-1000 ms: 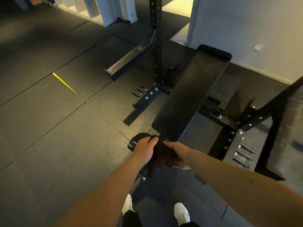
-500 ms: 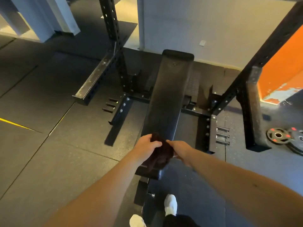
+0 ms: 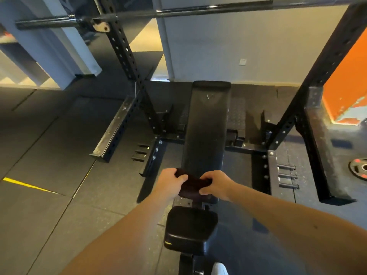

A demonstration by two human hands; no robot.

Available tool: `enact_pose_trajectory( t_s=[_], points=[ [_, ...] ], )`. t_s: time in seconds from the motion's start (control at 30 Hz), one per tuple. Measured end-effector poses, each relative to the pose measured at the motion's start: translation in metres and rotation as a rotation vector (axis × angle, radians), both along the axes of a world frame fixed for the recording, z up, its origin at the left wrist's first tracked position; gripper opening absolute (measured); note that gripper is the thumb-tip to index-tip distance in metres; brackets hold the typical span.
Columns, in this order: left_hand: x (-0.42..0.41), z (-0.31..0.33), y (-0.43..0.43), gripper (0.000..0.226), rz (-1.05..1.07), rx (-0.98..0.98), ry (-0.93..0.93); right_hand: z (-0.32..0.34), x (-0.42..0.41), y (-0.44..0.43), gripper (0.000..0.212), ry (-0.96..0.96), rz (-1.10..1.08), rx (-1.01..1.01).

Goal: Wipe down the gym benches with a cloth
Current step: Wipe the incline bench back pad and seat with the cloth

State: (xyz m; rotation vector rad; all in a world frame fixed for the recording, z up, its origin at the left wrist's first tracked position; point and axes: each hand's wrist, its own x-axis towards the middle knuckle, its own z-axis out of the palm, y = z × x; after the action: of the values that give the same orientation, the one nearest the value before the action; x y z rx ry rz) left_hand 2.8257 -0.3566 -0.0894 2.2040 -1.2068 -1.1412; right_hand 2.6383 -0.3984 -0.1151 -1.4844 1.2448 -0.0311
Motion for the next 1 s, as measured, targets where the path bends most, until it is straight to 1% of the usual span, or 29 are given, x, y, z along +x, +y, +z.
enact_pose_trajectory(
  t_s=[0.03,0.07,0.13,0.17,0.2,0.23,0.3,0.37,0.43,0.47,0.53,0.63,0.7,0.73,0.8,0.83,0.9,0.93,1.0],
  points=[
    [0.005,0.003,-0.006,0.029,0.023,-0.004,-0.003,0.004,0.006,-0.008,0.018,0.038,0.011,-0.055],
    [0.010,0.007,-0.012,0.039,0.063,-0.008,0.018,0.006,0.012,-0.018,0.014,0.080,0.009,-0.109],
    [0.024,0.010,-0.027,0.066,0.132,-0.003,0.111,0.010,0.024,-0.034,0.017,0.180,0.034,-0.248],
    [0.031,0.010,-0.035,0.069,0.117,-0.005,0.166,0.012,0.030,-0.041,0.020,0.208,0.052,-0.294],
    [0.039,0.011,-0.043,0.064,0.062,-0.017,0.198,0.013,0.035,-0.048,0.023,0.206,0.047,-0.305],
    [0.048,0.010,-0.050,0.054,-0.012,-0.015,0.209,0.013,0.041,-0.054,0.024,0.176,0.029,-0.283],
    [0.070,0.003,-0.065,0.036,-0.172,0.020,0.182,0.011,0.057,-0.064,0.025,0.080,-0.059,-0.191],
    [0.090,-0.006,-0.080,0.022,-0.311,0.064,0.106,0.010,0.071,-0.072,0.020,-0.005,-0.196,-0.124],
    [0.114,-0.020,-0.102,0.014,-0.375,0.064,0.065,0.006,0.091,-0.081,0.013,-0.050,-0.351,-0.081],
    [0.123,-0.026,-0.113,0.016,-0.368,0.050,0.098,0.006,0.100,-0.085,0.011,-0.064,-0.417,-0.066],
    [0.148,-0.038,-0.145,0.017,-0.377,0.035,0.234,-0.002,0.128,-0.095,0.007,-0.100,-0.612,-0.059],
    [0.168,-0.040,-0.178,0.021,-0.424,0.011,0.363,-0.007,0.159,-0.105,0.014,-0.179,-0.893,-0.083],
    [0.181,-0.030,-0.188,0.024,-0.437,0.020,0.463,0.000,0.178,-0.111,0.017,-0.223,-0.993,-0.055],
    [0.189,-0.025,-0.194,0.030,-0.460,0.029,0.494,0.005,0.189,-0.114,0.018,-0.257,-1.023,-0.030],
    [0.204,-0.020,-0.206,0.037,-0.521,0.014,0.501,0.014,0.207,-0.121,0.024,-0.290,-1.029,-0.019],
    [0.210,-0.018,-0.213,0.034,-0.553,-0.016,0.480,0.020,0.215,-0.124,0.028,-0.267,-1.019,-0.039],
    [0.217,-0.015,-0.223,0.025,-0.562,-0.084,0.442,0.034,0.223,-0.128,0.031,-0.129,-0.976,-0.106],
    [0.220,-0.015,-0.228,0.027,-0.561,-0.104,0.421,0.040,0.226,-0.128,0.029,-0.030,-0.954,-0.150],
    [0.223,-0.015,-0.234,0.037,-0.592,-0.138,0.400,0.047,0.232,-0.126,0.025,0.133,-0.939,-0.233]
  ],
)
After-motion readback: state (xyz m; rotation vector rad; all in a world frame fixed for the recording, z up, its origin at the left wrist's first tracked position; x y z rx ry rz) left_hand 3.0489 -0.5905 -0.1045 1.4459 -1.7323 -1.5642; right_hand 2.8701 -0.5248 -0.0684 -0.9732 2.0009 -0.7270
